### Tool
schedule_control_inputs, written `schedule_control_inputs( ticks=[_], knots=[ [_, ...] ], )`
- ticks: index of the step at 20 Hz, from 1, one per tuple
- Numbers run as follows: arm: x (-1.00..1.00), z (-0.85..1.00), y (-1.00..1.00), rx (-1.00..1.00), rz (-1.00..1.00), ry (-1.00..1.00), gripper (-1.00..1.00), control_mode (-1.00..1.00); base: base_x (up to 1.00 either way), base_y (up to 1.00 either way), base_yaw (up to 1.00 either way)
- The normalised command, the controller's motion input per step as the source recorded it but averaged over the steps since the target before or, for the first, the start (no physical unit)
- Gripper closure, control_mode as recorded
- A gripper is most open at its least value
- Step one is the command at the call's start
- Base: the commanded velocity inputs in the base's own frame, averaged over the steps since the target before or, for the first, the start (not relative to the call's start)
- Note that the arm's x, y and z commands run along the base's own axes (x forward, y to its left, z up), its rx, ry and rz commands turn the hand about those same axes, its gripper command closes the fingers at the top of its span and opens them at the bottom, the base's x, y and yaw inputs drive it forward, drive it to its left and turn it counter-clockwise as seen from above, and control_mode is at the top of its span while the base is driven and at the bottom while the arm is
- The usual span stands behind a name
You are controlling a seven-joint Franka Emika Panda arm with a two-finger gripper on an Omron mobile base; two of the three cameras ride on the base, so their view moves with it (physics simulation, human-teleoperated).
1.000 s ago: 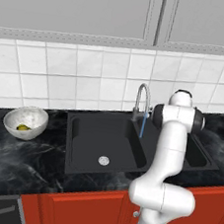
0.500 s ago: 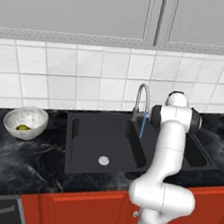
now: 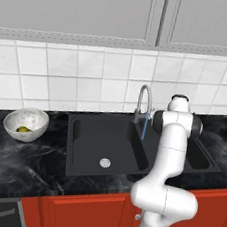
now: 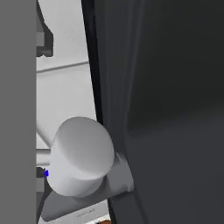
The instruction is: Pick the bell peppers from the sink and place them in one bowl. Place the pear in the other bowl. Then turn off the sink faucet.
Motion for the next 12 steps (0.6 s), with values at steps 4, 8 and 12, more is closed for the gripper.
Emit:
schedule_control_inputs(
  ticks=[4,8,12],
  knots=[
    [0.49,0.0,0.57,0.15,0.21,-0.2,-1.0,-1.0,0.0,0.0,0.0],
    [0.32,0.06,0.85,0.05,0.2,-0.13,-1.0,-1.0,0.0,0.0,0.0],
    [0.25,0.46,1.0,-0.21,0.05,0.08,-1.0,-1.0,0.0,0.0,0.0]
  ],
)
